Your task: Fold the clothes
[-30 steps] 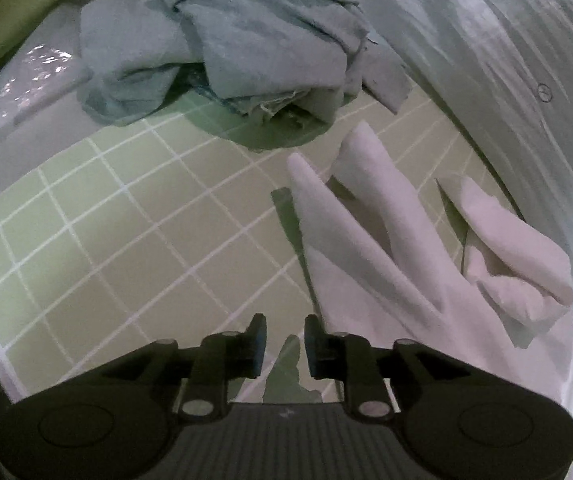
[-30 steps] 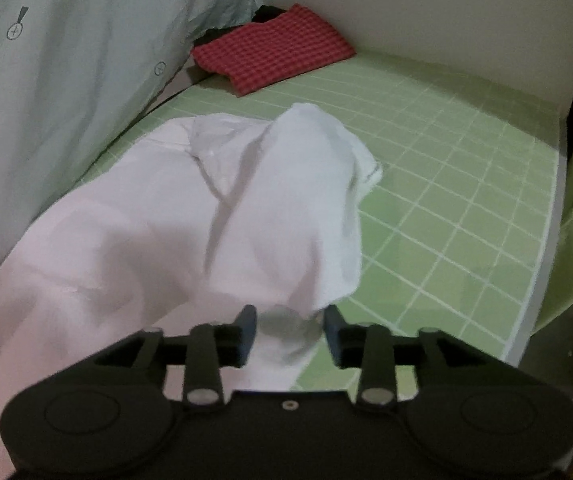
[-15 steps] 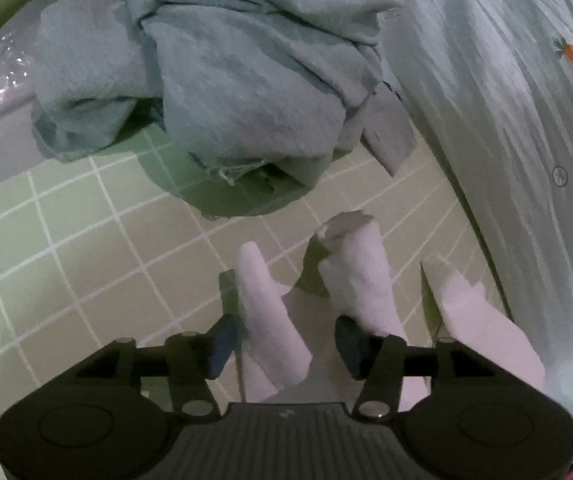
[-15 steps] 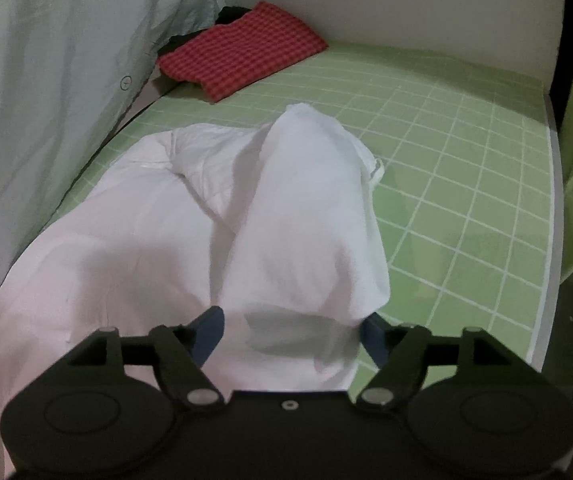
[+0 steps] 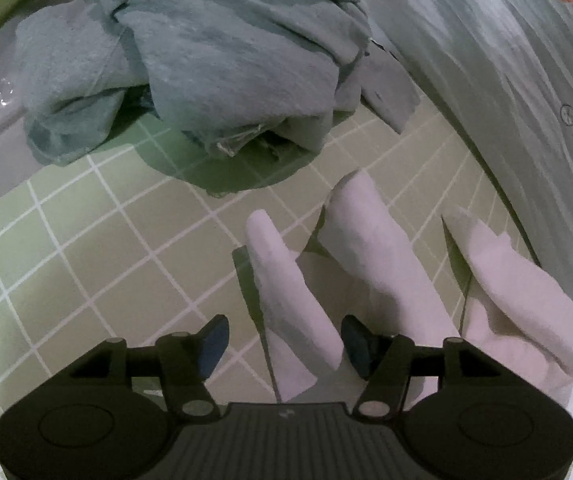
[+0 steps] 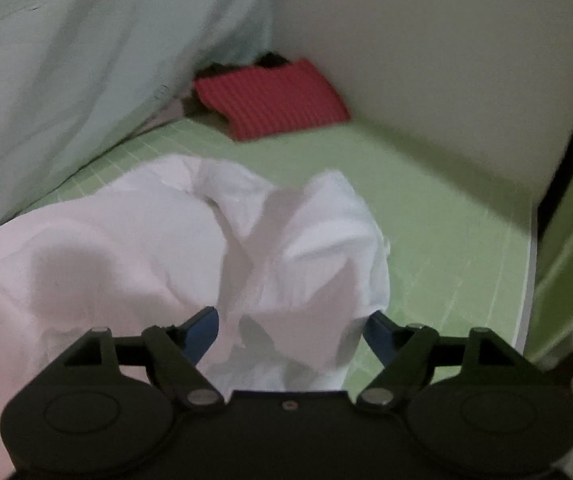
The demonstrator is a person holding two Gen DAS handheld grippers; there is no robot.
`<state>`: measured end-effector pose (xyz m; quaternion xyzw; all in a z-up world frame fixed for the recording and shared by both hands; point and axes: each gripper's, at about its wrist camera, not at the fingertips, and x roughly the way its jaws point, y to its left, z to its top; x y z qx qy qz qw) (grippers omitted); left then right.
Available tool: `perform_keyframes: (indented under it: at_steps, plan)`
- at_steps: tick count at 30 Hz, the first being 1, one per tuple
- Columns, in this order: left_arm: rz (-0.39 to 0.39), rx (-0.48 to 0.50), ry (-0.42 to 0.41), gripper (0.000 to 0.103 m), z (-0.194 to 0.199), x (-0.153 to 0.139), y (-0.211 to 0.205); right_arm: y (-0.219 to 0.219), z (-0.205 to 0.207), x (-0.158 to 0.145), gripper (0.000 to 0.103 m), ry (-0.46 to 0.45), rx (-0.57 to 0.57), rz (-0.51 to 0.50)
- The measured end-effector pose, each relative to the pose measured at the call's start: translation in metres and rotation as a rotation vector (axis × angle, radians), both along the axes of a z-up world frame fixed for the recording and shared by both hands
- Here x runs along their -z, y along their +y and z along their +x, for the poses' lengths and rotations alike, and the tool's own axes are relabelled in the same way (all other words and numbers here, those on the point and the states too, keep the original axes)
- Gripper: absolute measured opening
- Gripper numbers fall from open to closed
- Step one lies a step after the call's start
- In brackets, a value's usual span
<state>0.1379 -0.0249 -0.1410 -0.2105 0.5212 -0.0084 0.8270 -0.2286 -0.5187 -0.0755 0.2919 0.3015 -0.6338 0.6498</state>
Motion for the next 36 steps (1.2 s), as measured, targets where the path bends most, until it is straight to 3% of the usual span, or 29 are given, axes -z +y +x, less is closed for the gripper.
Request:
perform_keyframes:
  at_steps: [5, 7, 9, 10, 11, 12, 15, 16, 18, 20, 22, 27, 29, 32, 34, 36]
  plan:
    - [0.018, 0.022, 0.004, 0.062, -0.003, -0.001, 0.000, -0.003, 0.012, -0.002, 0.080, 0.070, 0.006, -0.026]
    - [0.022, 0.027, 0.005, 0.062, -0.002, 0.000, -0.001, -0.004, 0.017, -0.003, 0.085, 0.098, 0.008, -0.036]
    - [0.027, 0.032, 0.010, 0.055, 0.000, 0.001, -0.002, -0.005, 0.021, -0.004, 0.086, 0.126, 0.010, -0.046]
    - [0.025, 0.037, 0.015, 0.038, 0.000, 0.001, -0.003, -0.006, 0.023, -0.004, 0.086, 0.138, 0.012, -0.050]
    - [0.022, 0.042, 0.020, 0.010, 0.001, 0.002, -0.003, -0.010, 0.022, 0.000, 0.087, 0.129, 0.015, -0.023]
    - [0.018, 0.042, 0.021, 0.007, 0.002, 0.002, -0.004, -0.015, 0.020, 0.005, 0.087, 0.119, 0.019, 0.005]
    - [0.008, 0.044, 0.007, 0.005, 0.009, 0.001, -0.011, -0.029, 0.015, 0.018, 0.087, 0.087, 0.028, 0.086]
    - [0.006, 0.047, 0.004, 0.004, 0.013, 0.001, -0.015, -0.037, 0.013, 0.025, 0.085, 0.038, 0.009, 0.119]
    - [0.002, 0.056, -0.004, 0.004, 0.022, 0.001, -0.023, -0.054, 0.015, 0.036, 0.069, -0.027, -0.011, 0.178]
    - [-0.006, 0.073, -0.017, 0.003, 0.034, 0.000, -0.036, -0.068, 0.020, 0.039, 0.066, -0.090, -0.031, 0.206]
    - [-0.018, 0.099, -0.037, 0.003, 0.047, -0.003, -0.052, -0.079, 0.030, 0.037, 0.046, -0.150, -0.049, 0.206]
    - [-0.032, 0.137, -0.104, 0.003, 0.081, -0.023, -0.088, -0.110, 0.077, 0.026, 0.030, -0.256, -0.196, 0.200]
    - [-0.030, 0.132, -0.161, 0.002, 0.086, -0.042, -0.091, -0.116, 0.089, 0.009, 0.027, -0.313, -0.238, 0.152]
    - [-0.027, 0.125, -0.245, 0.002, 0.094, -0.070, -0.095, -0.112, 0.084, -0.034, 0.023, -0.407, -0.302, -0.013]
    - [-0.029, 0.110, -0.301, 0.002, 0.092, -0.088, -0.091, -0.103, 0.061, -0.062, 0.022, -0.467, -0.309, -0.117]
    - [-0.027, 0.074, -0.340, 0.002, 0.068, -0.097, -0.064, -0.087, 0.025, -0.071, 0.022, -0.506, -0.293, -0.173]
